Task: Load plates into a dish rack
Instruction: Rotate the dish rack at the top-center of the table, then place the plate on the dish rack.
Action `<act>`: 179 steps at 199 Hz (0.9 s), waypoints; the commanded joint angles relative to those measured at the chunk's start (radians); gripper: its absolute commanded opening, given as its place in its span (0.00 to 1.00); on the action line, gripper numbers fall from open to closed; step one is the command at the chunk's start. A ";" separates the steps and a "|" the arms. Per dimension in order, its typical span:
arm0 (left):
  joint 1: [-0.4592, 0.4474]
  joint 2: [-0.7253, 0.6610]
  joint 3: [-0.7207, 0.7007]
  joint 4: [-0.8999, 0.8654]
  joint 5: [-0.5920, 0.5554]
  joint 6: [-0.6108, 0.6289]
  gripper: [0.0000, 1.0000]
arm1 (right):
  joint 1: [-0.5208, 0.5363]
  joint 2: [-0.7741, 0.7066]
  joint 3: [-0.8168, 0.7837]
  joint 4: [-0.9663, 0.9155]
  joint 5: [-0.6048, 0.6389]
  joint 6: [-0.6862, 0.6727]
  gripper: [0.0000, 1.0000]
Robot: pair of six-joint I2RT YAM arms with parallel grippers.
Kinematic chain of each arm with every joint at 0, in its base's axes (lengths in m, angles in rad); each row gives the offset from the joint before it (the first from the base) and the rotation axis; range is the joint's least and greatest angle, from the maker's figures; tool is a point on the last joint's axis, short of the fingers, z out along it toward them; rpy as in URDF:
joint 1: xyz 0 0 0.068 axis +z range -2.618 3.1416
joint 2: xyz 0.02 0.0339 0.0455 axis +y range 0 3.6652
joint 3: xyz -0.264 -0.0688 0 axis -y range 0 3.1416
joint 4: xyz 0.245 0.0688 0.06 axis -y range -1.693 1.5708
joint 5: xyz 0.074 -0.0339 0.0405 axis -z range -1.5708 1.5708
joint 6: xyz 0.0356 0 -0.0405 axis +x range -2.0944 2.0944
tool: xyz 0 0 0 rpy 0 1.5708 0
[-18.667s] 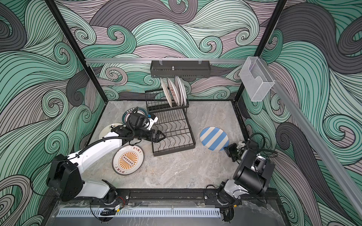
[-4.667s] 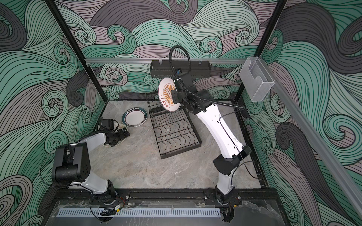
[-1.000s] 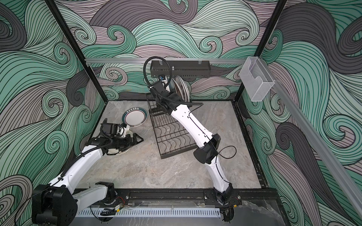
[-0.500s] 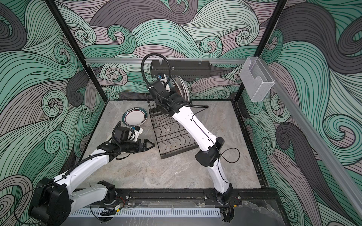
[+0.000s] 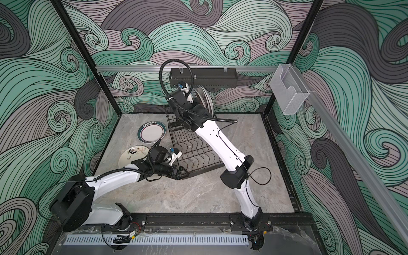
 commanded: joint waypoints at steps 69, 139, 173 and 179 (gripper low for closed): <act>-0.089 0.123 0.127 0.060 -0.013 0.070 0.99 | 0.013 -0.019 0.016 0.010 -0.001 -0.012 0.00; -0.117 0.143 0.148 0.046 -0.010 0.086 0.99 | 0.037 0.010 0.085 0.040 -0.014 -0.090 0.00; -0.117 0.089 0.130 0.008 -0.043 0.115 0.99 | 0.047 0.009 0.122 0.063 -0.007 -0.137 0.00; -0.116 0.083 0.126 0.005 -0.043 0.115 0.99 | 0.047 0.002 0.107 0.077 -0.008 -0.145 0.00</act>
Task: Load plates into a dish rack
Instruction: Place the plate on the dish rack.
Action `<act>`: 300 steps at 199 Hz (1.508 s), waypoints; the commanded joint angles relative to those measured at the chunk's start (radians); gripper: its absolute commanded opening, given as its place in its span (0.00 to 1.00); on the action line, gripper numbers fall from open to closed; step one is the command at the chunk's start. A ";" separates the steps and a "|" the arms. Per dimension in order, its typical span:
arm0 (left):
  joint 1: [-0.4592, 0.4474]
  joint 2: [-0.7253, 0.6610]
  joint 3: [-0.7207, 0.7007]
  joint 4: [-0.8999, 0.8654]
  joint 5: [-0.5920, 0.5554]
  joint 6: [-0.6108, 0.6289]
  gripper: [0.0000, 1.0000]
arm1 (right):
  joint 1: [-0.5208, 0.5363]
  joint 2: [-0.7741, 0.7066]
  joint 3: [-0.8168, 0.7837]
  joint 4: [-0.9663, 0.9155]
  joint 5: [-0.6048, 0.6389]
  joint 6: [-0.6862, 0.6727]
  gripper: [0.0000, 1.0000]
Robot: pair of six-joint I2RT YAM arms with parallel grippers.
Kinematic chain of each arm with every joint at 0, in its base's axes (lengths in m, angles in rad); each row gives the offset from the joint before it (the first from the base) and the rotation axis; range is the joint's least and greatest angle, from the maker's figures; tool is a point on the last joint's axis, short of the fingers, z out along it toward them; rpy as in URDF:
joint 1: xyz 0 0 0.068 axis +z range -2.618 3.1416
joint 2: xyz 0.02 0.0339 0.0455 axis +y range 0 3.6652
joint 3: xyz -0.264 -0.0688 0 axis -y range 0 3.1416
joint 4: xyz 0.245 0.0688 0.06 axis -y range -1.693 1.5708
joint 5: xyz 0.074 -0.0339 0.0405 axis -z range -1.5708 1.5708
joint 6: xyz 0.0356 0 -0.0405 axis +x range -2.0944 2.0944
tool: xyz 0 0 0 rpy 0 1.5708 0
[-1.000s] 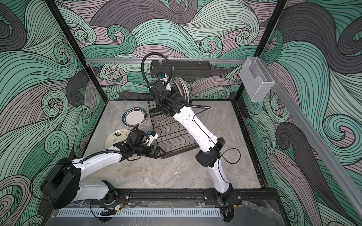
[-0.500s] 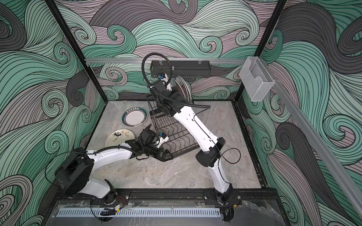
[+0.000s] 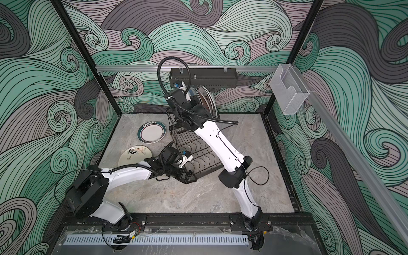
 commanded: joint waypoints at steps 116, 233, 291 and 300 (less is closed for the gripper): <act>-0.007 -0.194 -0.017 -0.105 -0.081 0.060 0.99 | 0.012 -0.041 -0.057 0.107 0.077 -0.082 0.00; -0.001 -0.333 -0.131 -0.168 -0.219 0.031 0.99 | -0.034 -0.056 -0.057 0.091 0.076 -0.070 0.00; 0.000 -0.297 -0.117 -0.156 -0.199 0.025 0.99 | -0.040 -0.065 -0.089 0.090 0.065 -0.061 0.00; 0.000 -0.297 -0.118 -0.157 -0.200 0.026 0.99 | -0.040 -0.071 -0.094 0.089 0.062 -0.060 0.00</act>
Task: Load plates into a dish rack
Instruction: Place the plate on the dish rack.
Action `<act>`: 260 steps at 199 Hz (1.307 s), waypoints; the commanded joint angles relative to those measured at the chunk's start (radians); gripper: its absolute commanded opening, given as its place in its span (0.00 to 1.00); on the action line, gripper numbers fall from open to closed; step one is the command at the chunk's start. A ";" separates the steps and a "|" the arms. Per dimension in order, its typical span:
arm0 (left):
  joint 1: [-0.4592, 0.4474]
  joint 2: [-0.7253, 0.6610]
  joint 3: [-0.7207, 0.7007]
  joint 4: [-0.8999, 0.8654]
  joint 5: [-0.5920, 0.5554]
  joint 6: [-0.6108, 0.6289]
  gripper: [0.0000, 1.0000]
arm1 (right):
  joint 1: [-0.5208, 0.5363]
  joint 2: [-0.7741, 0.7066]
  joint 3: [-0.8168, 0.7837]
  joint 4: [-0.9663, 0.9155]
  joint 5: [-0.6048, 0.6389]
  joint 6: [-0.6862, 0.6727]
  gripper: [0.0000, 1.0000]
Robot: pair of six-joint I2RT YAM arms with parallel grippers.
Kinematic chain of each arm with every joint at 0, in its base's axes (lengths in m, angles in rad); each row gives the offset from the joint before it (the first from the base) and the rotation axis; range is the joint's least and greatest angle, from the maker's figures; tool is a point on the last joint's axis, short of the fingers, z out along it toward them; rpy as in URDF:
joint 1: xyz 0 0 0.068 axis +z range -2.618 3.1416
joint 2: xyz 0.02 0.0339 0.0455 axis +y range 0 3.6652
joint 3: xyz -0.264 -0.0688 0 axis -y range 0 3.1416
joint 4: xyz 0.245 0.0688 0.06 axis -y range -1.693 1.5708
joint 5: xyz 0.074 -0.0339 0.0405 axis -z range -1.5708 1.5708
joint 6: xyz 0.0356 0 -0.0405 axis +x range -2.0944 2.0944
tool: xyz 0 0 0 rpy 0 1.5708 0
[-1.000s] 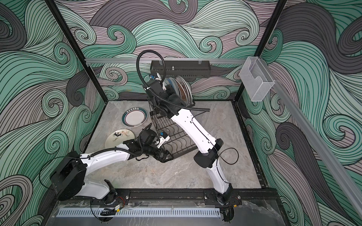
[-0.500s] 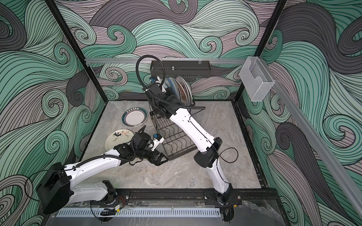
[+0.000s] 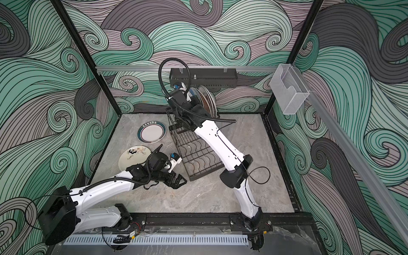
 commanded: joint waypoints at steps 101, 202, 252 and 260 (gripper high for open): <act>0.000 0.020 0.023 -0.016 -0.027 0.003 0.99 | -0.008 -0.063 -0.078 0.015 -0.016 0.087 0.00; 0.001 0.005 0.023 -0.044 -0.021 0.018 0.99 | -0.027 0.023 0.008 -0.003 -0.045 0.106 0.00; 0.003 -0.035 0.036 -0.093 -0.076 0.018 0.99 | -0.037 0.048 0.008 -0.011 -0.056 0.120 0.00; 0.003 -0.041 0.043 -0.109 -0.087 0.019 0.99 | -0.040 0.050 0.008 -0.015 -0.059 0.125 0.00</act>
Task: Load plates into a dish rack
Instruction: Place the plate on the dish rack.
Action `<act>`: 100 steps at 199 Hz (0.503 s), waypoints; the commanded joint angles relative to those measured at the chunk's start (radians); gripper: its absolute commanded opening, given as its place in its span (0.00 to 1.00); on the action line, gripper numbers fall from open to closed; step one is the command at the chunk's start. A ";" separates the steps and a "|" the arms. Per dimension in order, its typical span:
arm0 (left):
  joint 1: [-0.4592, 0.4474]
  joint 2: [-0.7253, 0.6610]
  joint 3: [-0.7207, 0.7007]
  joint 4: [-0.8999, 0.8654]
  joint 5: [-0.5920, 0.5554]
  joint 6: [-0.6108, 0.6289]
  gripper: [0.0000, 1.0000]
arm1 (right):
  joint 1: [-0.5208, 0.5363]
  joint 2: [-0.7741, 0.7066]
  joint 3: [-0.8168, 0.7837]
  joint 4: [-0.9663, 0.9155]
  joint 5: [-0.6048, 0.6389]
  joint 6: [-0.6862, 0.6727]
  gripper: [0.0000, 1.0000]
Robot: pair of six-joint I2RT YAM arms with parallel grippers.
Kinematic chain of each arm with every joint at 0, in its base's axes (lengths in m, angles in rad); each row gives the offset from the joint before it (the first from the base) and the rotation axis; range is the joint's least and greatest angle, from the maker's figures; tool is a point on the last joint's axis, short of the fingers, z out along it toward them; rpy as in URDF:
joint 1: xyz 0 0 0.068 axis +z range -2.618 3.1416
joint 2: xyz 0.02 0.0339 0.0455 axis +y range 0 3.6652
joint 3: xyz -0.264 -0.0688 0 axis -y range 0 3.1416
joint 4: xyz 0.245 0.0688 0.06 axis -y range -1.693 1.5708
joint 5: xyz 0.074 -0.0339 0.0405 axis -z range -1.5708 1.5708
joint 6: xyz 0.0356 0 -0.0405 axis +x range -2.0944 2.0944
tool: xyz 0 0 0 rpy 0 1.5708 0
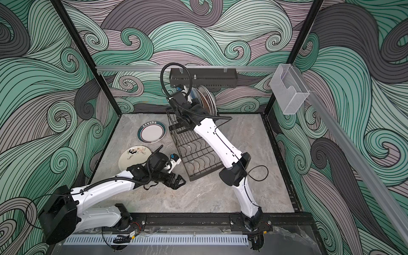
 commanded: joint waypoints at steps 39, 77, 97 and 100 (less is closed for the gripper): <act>0.021 -0.086 0.102 -0.173 -0.134 -0.020 0.99 | -0.011 0.032 0.024 -0.004 -0.025 0.047 0.05; 0.092 -0.169 0.144 -0.259 -0.175 -0.056 0.99 | -0.012 0.011 0.028 -0.021 -0.041 0.049 0.24; 0.135 -0.226 0.133 -0.256 -0.191 -0.061 0.99 | -0.012 -0.016 0.026 -0.022 -0.051 0.034 0.38; 0.144 -0.233 0.134 -0.263 -0.193 -0.062 0.99 | -0.012 -0.020 0.025 -0.024 -0.051 0.032 0.41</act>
